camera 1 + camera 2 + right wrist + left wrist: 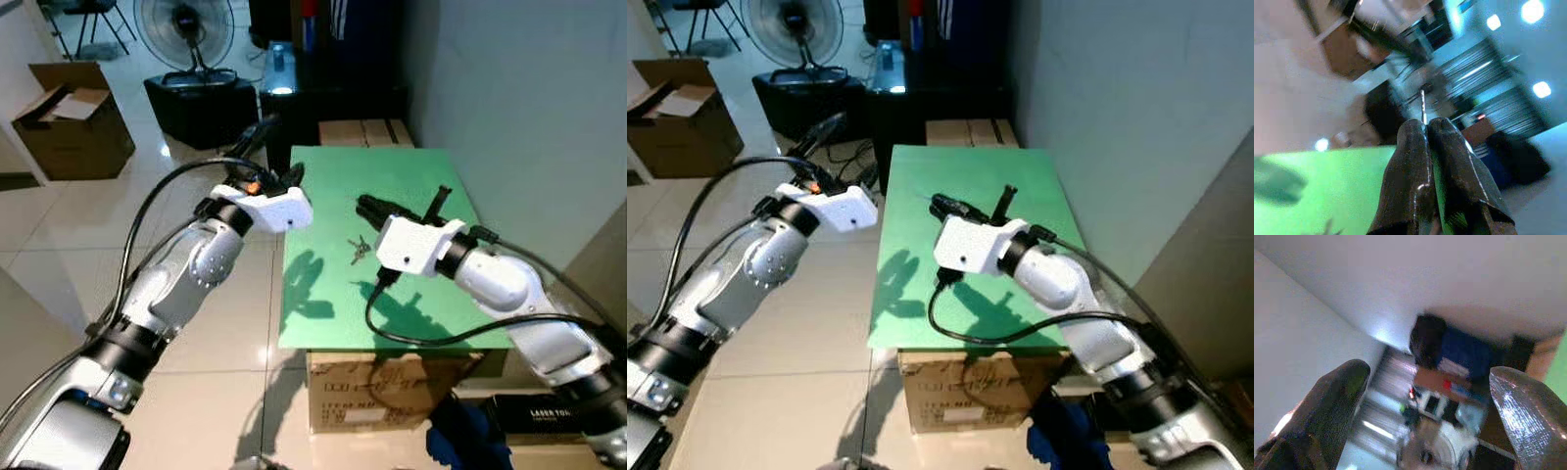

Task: Hang keys on a hook

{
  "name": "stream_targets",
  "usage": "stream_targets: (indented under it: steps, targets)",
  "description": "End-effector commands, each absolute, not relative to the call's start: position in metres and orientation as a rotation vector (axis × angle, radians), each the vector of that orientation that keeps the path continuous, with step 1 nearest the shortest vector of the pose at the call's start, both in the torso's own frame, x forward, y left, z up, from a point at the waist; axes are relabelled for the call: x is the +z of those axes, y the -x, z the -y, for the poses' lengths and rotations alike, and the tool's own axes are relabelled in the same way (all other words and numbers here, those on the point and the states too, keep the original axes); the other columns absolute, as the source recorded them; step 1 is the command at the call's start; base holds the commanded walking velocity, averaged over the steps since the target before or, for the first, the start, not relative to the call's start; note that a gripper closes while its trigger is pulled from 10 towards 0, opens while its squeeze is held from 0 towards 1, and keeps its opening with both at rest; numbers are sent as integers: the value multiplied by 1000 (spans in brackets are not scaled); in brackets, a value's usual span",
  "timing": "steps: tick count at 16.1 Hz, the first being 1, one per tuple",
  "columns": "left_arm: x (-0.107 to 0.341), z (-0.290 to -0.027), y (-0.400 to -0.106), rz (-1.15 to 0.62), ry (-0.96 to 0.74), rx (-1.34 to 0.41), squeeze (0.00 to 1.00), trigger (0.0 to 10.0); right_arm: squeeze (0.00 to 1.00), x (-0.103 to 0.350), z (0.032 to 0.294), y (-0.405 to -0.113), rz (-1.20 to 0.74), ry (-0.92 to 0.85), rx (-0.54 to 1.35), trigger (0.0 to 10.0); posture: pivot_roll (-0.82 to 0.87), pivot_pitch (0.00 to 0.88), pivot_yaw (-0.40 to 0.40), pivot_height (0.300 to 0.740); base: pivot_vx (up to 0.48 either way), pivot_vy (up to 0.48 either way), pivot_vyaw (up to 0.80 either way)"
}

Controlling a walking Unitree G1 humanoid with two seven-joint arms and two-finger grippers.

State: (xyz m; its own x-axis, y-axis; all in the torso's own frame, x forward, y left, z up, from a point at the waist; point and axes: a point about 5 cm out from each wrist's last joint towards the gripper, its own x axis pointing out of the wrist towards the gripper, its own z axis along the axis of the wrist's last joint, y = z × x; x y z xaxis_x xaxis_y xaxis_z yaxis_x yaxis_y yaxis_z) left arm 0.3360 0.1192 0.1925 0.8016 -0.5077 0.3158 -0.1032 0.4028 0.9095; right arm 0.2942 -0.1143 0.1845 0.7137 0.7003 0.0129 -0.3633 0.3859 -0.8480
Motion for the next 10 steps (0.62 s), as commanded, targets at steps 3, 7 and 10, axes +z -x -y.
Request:
stream_targets:
  steps: [3, 7, 10]
  targets:
    - [190, -112, -332, 705, -1128, -338, 0, 10000, 0, 197, 110, -300, 519, 992, 654, 0, -128, 0, 54, 740, 0, 0, 0]
    - [184, -104, -330, 728, -1096, -405, 0, 10000, 0, 195, 107, -302, 540, 1019, 684, 0, -140, 0, 60, 740, 0, 0, 0]
    - [188, -104, -331, 766, -1066, -417, 0, 10000, 0, 192, 108, -306, 551, 1055, 707, 10000, -142, 0, 60, 740, 0, 0, 0]
